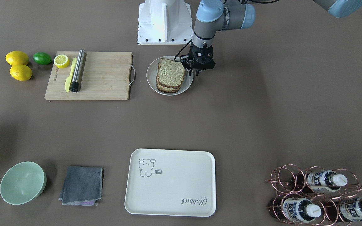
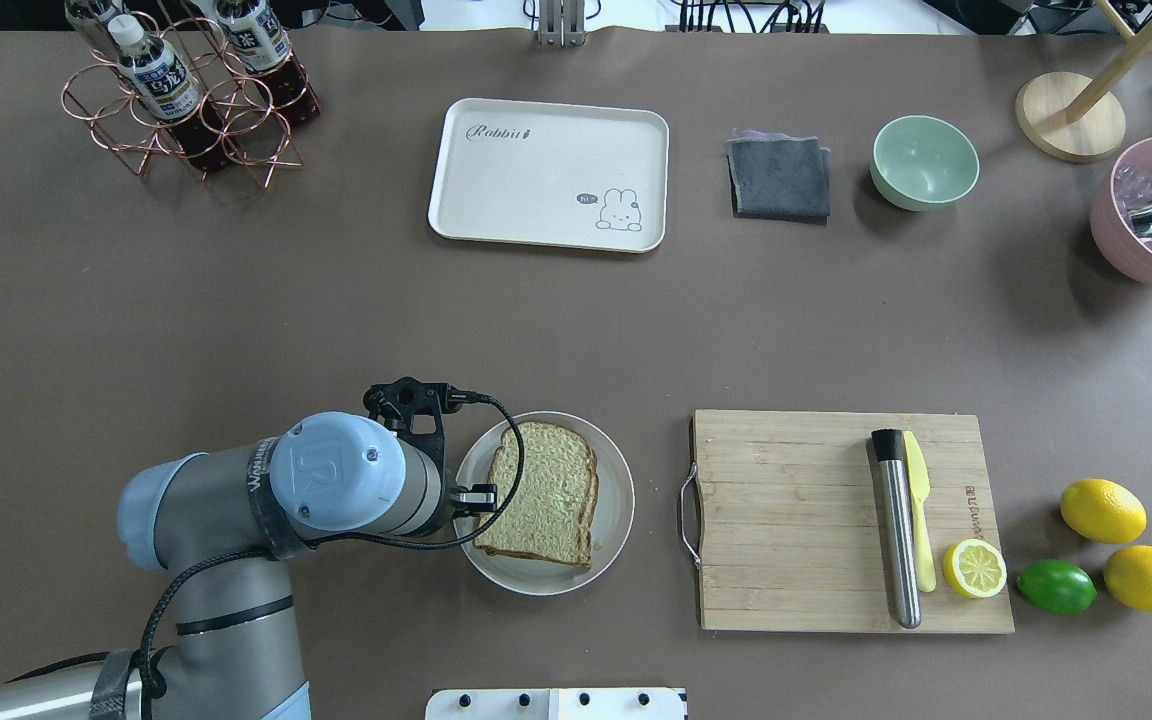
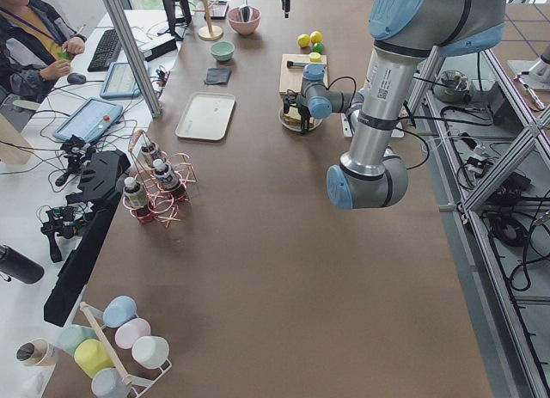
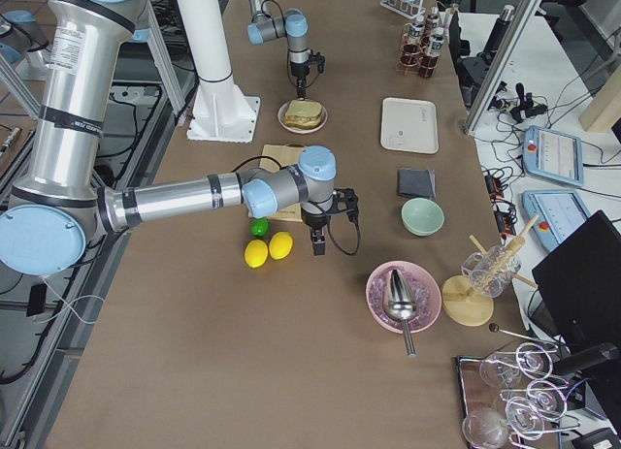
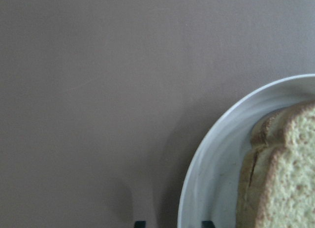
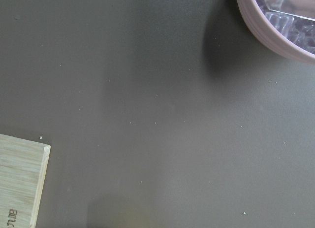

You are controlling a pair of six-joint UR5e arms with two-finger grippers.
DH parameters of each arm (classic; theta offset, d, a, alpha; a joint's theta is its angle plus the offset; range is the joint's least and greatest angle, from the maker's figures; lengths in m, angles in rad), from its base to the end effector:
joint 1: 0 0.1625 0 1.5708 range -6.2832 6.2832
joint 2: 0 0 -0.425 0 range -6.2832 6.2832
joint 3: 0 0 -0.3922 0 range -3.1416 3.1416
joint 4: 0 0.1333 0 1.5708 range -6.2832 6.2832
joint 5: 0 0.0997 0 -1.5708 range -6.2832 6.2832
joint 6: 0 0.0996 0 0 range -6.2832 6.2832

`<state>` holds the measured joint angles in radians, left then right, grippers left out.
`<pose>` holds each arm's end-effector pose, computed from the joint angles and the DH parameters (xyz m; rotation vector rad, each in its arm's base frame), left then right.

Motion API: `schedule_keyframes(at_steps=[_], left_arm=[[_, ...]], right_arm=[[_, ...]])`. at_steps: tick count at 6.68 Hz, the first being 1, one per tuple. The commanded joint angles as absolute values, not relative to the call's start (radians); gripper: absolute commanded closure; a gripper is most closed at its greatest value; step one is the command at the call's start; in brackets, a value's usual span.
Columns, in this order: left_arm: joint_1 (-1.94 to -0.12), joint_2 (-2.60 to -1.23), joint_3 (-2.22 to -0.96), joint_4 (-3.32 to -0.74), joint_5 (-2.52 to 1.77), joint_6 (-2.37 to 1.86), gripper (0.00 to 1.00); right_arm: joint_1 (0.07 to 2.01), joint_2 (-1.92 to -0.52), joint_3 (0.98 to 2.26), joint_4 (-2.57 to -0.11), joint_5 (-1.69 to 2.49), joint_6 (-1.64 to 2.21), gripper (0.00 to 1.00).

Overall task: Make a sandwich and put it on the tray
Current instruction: 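Move the left gripper to the white plate rim and grasp it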

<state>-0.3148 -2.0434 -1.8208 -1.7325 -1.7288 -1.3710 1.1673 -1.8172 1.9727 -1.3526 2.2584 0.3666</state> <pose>0.5597 -0.3060 0.2668 0.0818 0.8908 -0.0374 -0.0944 -0.3997 0.5492 0.0773 -0.7648 -0.1635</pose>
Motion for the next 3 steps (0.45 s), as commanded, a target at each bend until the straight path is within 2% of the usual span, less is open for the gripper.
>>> schedule_keyframes(at_steps=[1, 2, 3], left_arm=[[-0.313, -2.043, -1.816, -1.738, -1.729, -1.371, 0.76], [-0.311, -2.043, -1.816, -1.743, -1.729, -1.376, 0.92], [-0.31, -2.043, -1.818, -1.746, -1.73, -1.399, 1.0]], right_arm=[[1.167, -1.818, 1.974, -1.351, 2.26, 0.367, 0.0], [1.167, -1.818, 1.974, -1.351, 2.26, 0.367, 0.0], [1.169, -1.818, 1.976, -1.353, 2.261, 0.367, 0.0]])
